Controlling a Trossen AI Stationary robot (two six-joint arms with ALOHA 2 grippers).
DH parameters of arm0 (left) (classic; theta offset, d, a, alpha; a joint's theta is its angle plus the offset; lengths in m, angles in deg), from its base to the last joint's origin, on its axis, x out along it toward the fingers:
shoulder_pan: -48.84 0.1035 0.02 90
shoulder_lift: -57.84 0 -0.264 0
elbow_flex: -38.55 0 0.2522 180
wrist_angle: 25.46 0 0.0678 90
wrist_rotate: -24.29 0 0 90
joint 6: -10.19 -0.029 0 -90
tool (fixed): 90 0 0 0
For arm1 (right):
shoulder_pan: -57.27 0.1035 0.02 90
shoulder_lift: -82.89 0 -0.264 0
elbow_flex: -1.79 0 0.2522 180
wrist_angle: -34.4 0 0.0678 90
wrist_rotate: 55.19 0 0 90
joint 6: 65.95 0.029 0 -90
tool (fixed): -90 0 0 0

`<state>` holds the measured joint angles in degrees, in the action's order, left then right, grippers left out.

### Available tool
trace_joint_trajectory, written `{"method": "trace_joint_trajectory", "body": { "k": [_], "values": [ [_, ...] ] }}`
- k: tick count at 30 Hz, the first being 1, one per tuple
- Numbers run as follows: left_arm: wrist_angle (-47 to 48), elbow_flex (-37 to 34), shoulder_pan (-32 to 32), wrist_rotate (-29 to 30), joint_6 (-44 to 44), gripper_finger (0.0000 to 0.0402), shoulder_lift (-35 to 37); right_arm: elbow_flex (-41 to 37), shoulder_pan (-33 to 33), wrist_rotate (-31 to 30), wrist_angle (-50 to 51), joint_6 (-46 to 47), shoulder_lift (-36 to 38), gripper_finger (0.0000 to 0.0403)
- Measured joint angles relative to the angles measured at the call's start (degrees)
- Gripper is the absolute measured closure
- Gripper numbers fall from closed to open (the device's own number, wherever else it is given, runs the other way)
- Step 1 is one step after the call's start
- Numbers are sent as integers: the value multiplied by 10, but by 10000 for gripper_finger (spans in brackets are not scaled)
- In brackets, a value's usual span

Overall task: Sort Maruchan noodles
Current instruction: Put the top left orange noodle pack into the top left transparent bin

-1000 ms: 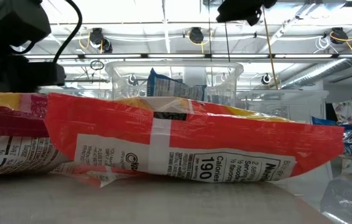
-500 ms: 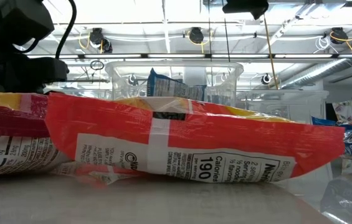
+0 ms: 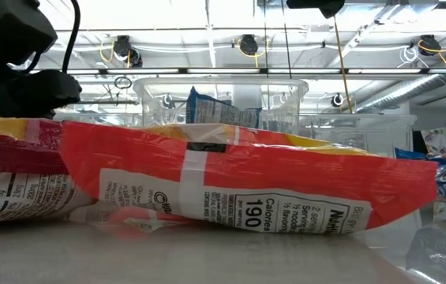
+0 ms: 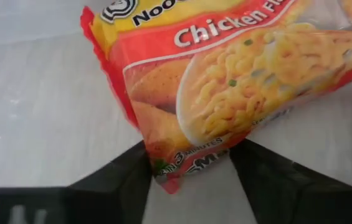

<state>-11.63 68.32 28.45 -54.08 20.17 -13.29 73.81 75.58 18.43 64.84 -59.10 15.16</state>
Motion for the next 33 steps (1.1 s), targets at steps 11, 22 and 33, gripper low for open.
{"method": "trace_joint_trajectory", "body": {
  "k": [11, 22, 33],
  "values": [
    [18, 2, -4, -46, 8, 365, 15, 0, 2, 0, 0, 0, 0, 273],
    [107, 1, -4, -4, 13, 379, 119, 0, 2, 0, 17, 0, 0, 273],
    [383, 123, 5, 115, 170, 379, 201, 0, 2, 0, 16, 0, 0, 273]
  ]
}}
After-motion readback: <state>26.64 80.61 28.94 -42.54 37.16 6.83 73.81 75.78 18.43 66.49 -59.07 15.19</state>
